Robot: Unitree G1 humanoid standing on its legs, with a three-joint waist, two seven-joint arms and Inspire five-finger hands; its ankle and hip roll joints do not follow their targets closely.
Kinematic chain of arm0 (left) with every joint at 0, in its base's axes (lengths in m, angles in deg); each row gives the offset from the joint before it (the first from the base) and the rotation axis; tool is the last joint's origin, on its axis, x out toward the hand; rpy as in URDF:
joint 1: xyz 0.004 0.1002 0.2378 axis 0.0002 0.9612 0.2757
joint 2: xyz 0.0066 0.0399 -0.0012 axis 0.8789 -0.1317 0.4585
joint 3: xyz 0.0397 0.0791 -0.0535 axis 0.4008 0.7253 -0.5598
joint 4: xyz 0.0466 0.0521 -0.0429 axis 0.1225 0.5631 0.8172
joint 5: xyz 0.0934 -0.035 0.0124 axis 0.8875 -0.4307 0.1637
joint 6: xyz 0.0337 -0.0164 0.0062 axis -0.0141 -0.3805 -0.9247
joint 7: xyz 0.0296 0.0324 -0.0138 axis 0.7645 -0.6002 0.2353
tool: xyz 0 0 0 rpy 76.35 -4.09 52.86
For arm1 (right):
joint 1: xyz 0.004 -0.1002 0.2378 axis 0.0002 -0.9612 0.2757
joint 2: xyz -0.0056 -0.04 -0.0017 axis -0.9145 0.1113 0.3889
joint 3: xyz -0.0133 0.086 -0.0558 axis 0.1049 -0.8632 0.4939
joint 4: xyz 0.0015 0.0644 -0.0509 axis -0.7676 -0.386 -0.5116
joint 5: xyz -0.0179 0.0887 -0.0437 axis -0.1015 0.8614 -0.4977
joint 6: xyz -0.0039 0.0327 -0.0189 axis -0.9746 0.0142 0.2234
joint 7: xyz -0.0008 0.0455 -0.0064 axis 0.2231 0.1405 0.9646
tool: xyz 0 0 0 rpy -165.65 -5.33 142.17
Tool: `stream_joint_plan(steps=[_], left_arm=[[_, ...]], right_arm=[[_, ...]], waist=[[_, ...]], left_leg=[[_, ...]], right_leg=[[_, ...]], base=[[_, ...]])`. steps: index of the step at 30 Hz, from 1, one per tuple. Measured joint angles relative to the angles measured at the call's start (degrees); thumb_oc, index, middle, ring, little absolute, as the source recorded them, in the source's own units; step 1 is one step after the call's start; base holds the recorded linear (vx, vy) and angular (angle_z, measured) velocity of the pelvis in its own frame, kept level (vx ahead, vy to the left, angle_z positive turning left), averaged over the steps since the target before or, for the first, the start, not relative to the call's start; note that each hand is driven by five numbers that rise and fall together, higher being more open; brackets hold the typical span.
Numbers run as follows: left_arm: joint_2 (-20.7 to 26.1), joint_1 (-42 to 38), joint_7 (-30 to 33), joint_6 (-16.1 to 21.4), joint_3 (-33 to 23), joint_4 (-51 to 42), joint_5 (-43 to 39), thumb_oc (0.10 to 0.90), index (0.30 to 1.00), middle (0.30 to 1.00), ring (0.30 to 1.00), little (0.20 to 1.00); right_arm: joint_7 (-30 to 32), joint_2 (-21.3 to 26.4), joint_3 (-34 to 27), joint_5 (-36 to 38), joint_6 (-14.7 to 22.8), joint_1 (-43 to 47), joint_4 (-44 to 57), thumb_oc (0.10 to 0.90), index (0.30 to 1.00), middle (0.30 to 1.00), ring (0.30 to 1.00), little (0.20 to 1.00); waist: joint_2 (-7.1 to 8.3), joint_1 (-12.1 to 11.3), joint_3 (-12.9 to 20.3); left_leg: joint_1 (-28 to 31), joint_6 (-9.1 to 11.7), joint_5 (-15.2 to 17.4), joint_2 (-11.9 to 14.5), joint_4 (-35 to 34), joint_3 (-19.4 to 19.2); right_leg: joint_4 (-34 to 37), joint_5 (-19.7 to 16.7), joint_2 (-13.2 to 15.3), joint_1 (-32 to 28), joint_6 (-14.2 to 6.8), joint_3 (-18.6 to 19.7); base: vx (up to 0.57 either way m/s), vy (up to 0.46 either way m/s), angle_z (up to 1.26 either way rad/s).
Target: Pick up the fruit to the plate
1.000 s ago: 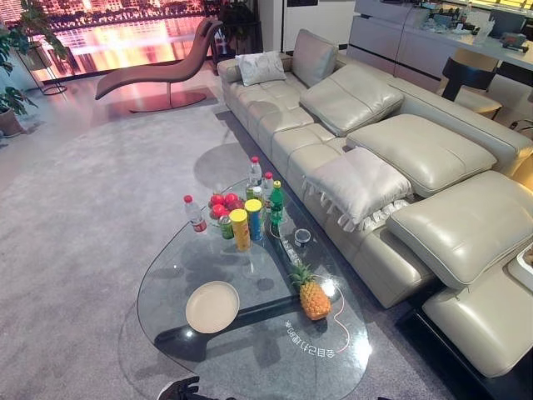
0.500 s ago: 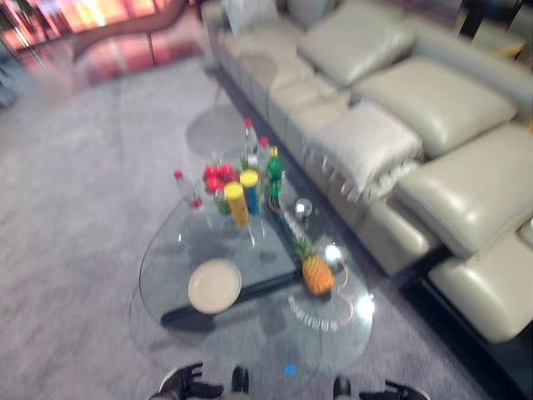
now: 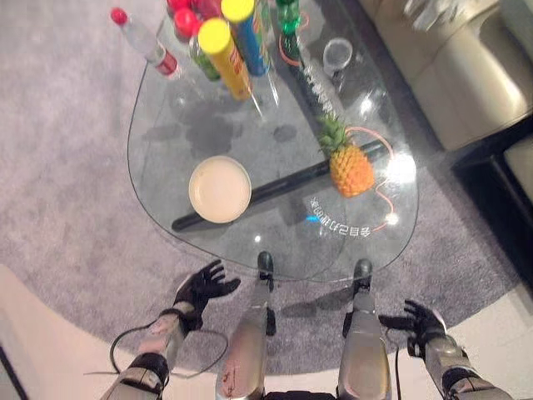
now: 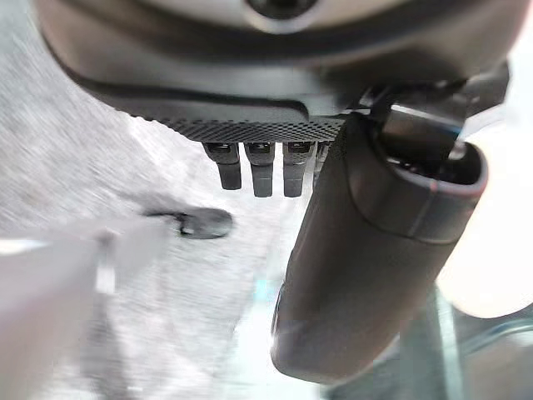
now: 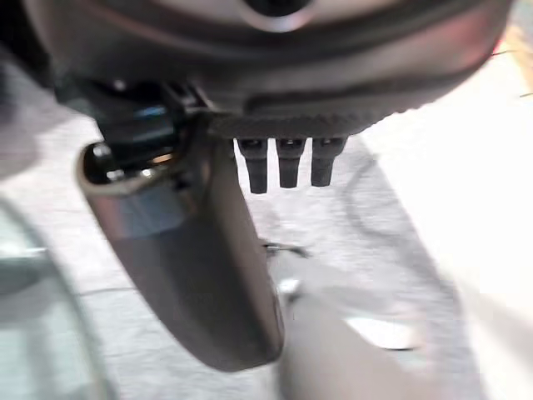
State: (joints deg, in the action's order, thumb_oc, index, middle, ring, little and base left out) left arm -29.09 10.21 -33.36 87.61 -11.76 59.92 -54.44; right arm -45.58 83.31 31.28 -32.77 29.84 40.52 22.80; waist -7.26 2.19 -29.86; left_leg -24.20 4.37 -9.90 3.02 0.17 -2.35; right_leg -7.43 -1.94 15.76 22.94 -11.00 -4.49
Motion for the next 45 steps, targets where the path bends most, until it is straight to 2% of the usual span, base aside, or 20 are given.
stream_joint_plan(steps=[2,3,5,7,12,18,24,34,36,40,43,45], left_arm=[[-0.2,-1.1,1.9,0.9,-0.1,-0.6,-1.4,0.8,0.9,0.9,0.9,0.9],[-0.2,-2.0,4.5,2.0,-0.6,-1.1,-1.7,0.8,0.9,0.9,0.9,0.9],[-0.2,-2.3,6.7,2.8,-2.3,-1.6,-2.6,0.8,0.9,0.9,0.9,0.9],[0.0,-2.6,11.4,3.1,-4.7,-1.3,-2.7,0.8,0.9,0.9,0.9,0.9],[-0.4,-2.3,17.6,3.8,-4.7,0.3,-2.3,0.8,0.9,0.9,0.9,0.9],[-1.0,-2.3,21.0,4.3,-4.7,0.3,-0.4,0.8,0.9,0.9,0.9,0.9],[-1.0,-2.9,22.0,4.3,-4.7,0.4,0.1,0.8,0.9,0.9,0.9,0.9],[-0.9,-3.1,21.9,4.3,-4.0,0.5,0.5,0.8,0.9,0.9,0.9,0.9],[-0.9,-3.1,21.8,4.4,-4.0,0.6,1.2,0.8,0.9,0.9,0.9,0.9],[-0.9,-3.1,21.7,4.4,-4.0,0.7,1.4,0.8,0.9,0.9,0.9,0.9],[-0.8,-3.1,21.6,4.4,-3.9,0.6,1.5,0.8,0.9,0.9,0.9,0.9],[-0.5,-3.0,21.6,4.4,-3.9,0.2,1.6,0.8,0.9,0.9,0.9,0.9]], right_arm=[[0.9,-0.1,0.0,0.7,1.6,0.9,1.1,0.8,0.9,0.9,0.9,0.9],[1.8,-0.2,0.0,1.7,2.9,2.0,1.9,0.8,0.9,0.9,0.9,0.9],[2.4,-0.5,0.0,2.2,3.5,3.0,2.7,0.8,0.9,0.9,0.9,0.9],[3.6,-1.6,0.0,2.6,4.4,4.3,3.4,0.8,0.9,0.9,0.9,0.9],[5.4,-2.9,0.0,2.8,4.5,4.6,3.2,0.8,0.9,0.9,0.9,0.9],[6.4,-3.0,0.4,4.3,4.9,4.5,2.8,0.8,0.9,0.9,0.9,0.9],[6.7,-3.0,0.8,4.4,6.2,5.1,3.1,0.8,0.9,0.9,0.9,0.9],[7.9,-3.4,1.2,5.2,9.3,5.7,3.3,0.8,0.9,0.9,0.9,0.9],[8.5,-3.3,1.0,8.1,9.6,6.0,3.6,0.8,0.9,0.9,0.9,0.9],[10.8,-2.8,-0.1,9.5,10.3,6.1,5.1,0.8,0.9,0.9,0.9,0.9],[12.9,-0.6,-1.2,10.7,10.6,6.4,7.5,0.8,0.9,0.9,0.9,0.9],[18.7,1.1,-3.7,10.9,11.9,6.5,10.4,0.8,0.9,0.9,0.9,0.9]], waist=[[0.36,-0.1,-0.2],[0.88,-0.3,-0.3],[1.66,-0.4,-0.5],[3.02,-0.5,-0.8],[3.6,-0.5,-1.0],[3.72,-0.4,-1.1],[3.73,-0.4,-1.1],[3.73,-1.1,-1.1],[3.73,-1.6,-1.1],[3.73,-2.0,-1.1],[3.76,-2.2,-1.1],[3.77,-2.1,-1.1]], left_leg=[[-2.1,-0.2,0.8,-0.1,2.4,0.2],[-4.7,-0.1,1.5,-0.1,5.0,0.7],[-7.4,0.1,2.2,0.1,7.7,1.2],[-12.2,0.2,4.5,0.7,13.6,1.5],[-18.5,1.4,5.8,2.2,19.4,2.4],[-21.9,1.6,6.0,3.5,22.0,3.5],[-24.3,1.7,6.1,3.7,23.8,3.6],[-24.9,1.7,6.1,3.6,23.5,3.6],[-24.9,1.7,6.1,3.6,23.0,3.6],[-24.8,1.7,6.1,3.6,22.8,3.6],[-24.8,1.6,6.0,3.6,22.3,3.7],[-24.7,1.4,5.9,3.4,22.4,4.0]], right_leg=[[-4.2,1.8,0.3,2.8,0.1,0.3],[-8.8,3.7,0.4,6.2,0.5,0.7],[-12.9,5.2,0.3,9.5,1.1,1.2],[-19.5,7.8,-0.3,15.0,2.6,2.1],[-25.6,9.2,-2.3,21.7,3.8,3.3],[-27.8,9.1,-3.7,25.1,4.7,3.4],[-28.9,8.9,-3.7,27.3,4.9,3.6],[-28.9,8.9,-3.6,28.0,4.9,3.6],[-28.9,8.9,-3.7,28.1,4.9,3.5],[-28.8,9.0,-3.7,28.1,5.1,3.4],[-28.5,8.9,-3.6,28.0,5.2,3.2],[-28.3,9.0,-3.7,27.7,5.2,3.0]], base=[[-0.05,-0.084,0.13],[-0.04,-0.079,0.14],[-0.04,-0.068,0.08],[-0.02,-0.039,-0.03],[-0.02,-0.019,-0.09],[-0.02,-0.013,-0.07],[0.0,0.001,-0.01],[0.0,0.0,0.0],[0.03,-0.036,0.0],[0.0,-0.02,0.01],[0.0,-0.056,0.02],[0.0,-0.03,0.05]])
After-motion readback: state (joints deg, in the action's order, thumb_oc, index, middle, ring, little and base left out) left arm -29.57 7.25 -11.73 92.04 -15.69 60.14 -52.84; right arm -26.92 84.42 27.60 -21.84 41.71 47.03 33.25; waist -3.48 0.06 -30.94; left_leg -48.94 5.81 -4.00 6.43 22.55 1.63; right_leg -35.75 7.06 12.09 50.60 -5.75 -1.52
